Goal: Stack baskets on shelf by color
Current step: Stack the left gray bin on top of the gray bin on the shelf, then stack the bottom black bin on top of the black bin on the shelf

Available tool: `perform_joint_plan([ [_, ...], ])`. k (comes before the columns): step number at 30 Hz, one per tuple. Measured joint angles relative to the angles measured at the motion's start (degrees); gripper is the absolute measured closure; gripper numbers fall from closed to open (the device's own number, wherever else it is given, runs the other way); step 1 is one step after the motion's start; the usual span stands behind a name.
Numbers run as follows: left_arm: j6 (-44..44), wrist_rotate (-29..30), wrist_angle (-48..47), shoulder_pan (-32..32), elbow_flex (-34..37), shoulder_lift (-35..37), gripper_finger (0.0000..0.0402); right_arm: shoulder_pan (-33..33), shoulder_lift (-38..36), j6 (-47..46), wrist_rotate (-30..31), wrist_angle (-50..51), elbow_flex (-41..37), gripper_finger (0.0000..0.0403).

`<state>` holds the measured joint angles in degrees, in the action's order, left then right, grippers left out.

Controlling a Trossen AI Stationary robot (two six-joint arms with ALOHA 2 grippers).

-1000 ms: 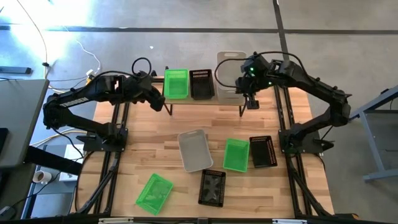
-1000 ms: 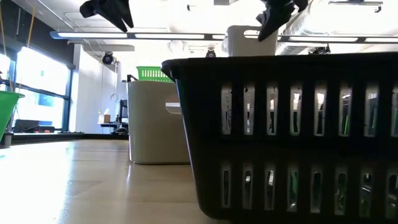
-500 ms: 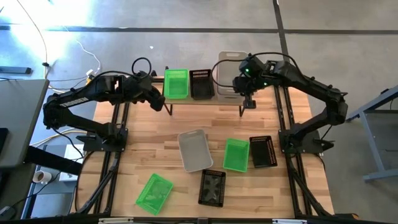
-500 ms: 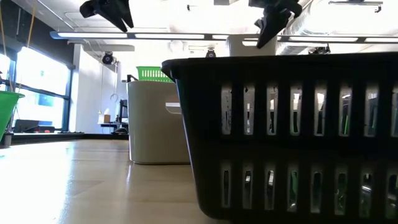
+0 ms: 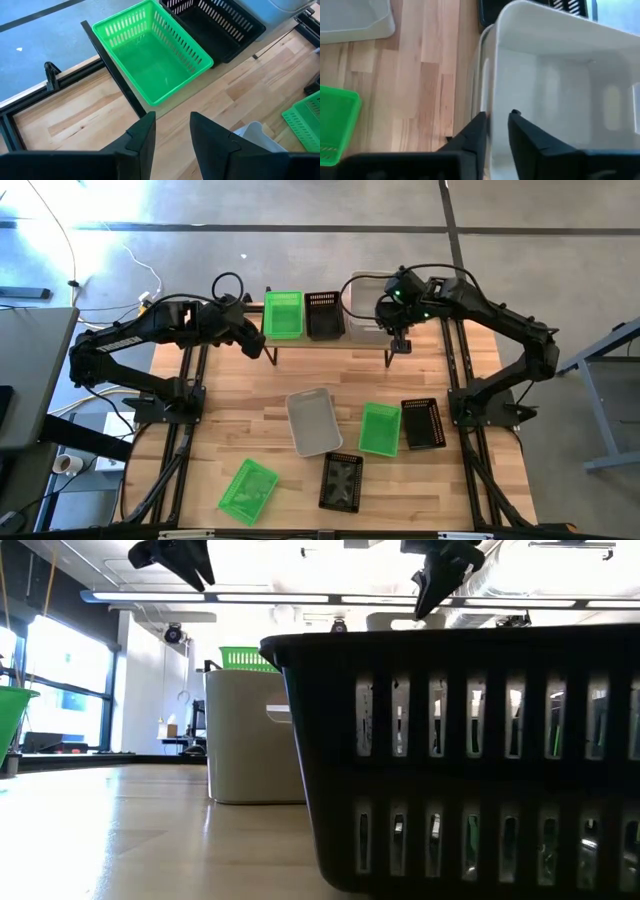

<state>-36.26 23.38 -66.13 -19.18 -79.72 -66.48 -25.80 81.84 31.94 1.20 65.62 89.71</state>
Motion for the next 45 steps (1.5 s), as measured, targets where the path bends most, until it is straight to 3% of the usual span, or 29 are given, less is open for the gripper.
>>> perform_joint_plan([
  [5,-0.06,-0.22,0.0,0.0,0.0,0.0,0.0289,0.02,-0.03,0.0,0.24,0.06,0.0,0.0299],
  [12,-0.06,-0.23,0.0,0.0,0.0,0.0,0.0289,0.82,-2.12,-4.39,1.57,0.18,0.04,0.029],
  [24,2.65,-6.9,0.01,1.95,0.0,-0.09,0.0289,8.22,-4.79,-25.58,2.95,3.24,0.11,0.029],
  [33,4.52,-8.6,1.9,9.11,0.02,-0.55,0.0289,18.29,-4.76,-44.53,5.06,3.38,0.11,0.029],
  [45,6.48,-9.97,21.33,23.52,0.02,-2.95,0.0289,29.76,-4.72,-70.56,11.41,3.18,0.11,0.029],
])
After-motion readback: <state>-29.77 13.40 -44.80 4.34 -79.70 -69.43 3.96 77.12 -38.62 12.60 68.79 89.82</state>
